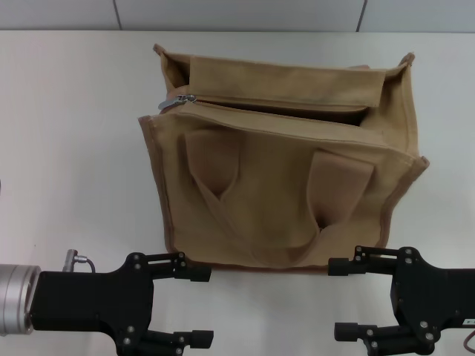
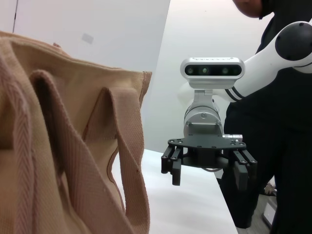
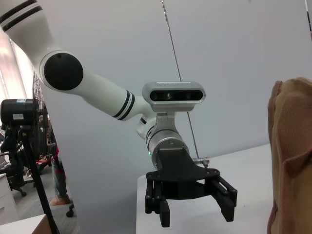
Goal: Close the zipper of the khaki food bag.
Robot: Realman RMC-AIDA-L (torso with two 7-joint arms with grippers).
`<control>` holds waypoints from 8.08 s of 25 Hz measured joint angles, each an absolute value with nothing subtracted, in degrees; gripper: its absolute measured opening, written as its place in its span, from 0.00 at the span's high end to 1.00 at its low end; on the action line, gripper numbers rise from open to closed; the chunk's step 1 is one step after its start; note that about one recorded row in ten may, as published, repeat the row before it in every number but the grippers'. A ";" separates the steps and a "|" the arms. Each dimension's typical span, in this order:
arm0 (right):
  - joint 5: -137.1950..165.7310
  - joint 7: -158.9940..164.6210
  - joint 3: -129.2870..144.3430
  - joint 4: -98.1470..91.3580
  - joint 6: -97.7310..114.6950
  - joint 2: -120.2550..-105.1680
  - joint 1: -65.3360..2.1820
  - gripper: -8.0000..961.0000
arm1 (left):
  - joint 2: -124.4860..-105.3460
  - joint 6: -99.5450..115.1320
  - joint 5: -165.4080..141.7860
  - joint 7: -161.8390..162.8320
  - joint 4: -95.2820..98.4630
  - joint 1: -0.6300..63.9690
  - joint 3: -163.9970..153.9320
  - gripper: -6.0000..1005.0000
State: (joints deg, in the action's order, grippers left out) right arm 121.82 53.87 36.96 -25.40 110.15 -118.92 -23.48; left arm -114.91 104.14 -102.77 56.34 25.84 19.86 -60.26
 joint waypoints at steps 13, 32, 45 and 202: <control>121.63 53.88 36.91 -25.58 110.39 -118.92 -23.64 0.20 | -114.81 104.07 -102.84 56.34 25.84 20.05 -60.26 0.20; 121.64 53.88 36.84 -25.43 110.26 -118.91 -23.65 0.20 | -116.54 110.42 -102.21 51.65 26.14 21.38 -50.38 0.22; 121.63 53.64 36.78 -25.40 110.18 -118.91 -23.50 0.20 | -118.50 112.83 -79.31 46.23 21.02 24.21 -41.29 0.23; 105.95 122.44 44.39 -27.56 98.45 -118.60 -52.12 0.20 | -118.91 109.25 -81.74 17.85 15.47 26.92 -32.05 0.99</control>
